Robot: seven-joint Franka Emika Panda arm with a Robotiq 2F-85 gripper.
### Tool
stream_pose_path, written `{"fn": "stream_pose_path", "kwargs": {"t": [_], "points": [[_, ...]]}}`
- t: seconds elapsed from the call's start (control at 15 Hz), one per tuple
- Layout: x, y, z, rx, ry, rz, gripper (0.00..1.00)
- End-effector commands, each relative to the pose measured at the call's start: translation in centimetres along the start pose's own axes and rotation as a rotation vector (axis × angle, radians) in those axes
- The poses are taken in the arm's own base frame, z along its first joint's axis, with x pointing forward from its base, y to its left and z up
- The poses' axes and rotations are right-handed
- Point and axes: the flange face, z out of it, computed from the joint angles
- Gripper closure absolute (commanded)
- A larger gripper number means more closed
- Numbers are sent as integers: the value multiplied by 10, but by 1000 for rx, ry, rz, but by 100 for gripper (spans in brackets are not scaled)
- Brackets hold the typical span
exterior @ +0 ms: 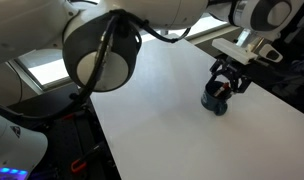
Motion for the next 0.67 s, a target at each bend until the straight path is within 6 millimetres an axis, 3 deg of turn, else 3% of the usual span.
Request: {"fn": "stream_pose_path", "kwargs": {"t": [0.0, 0.33, 0.4, 0.47, 0.6], "points": [[-4, 5, -3, 13, -20, 3, 0], [-3, 10, 3, 11, -27, 19, 0], [-2, 11, 6, 13, -32, 17, 25], [-2, 12, 8, 11, -36, 17, 26], [-1, 11, 13, 2, -45, 16, 41]]}}
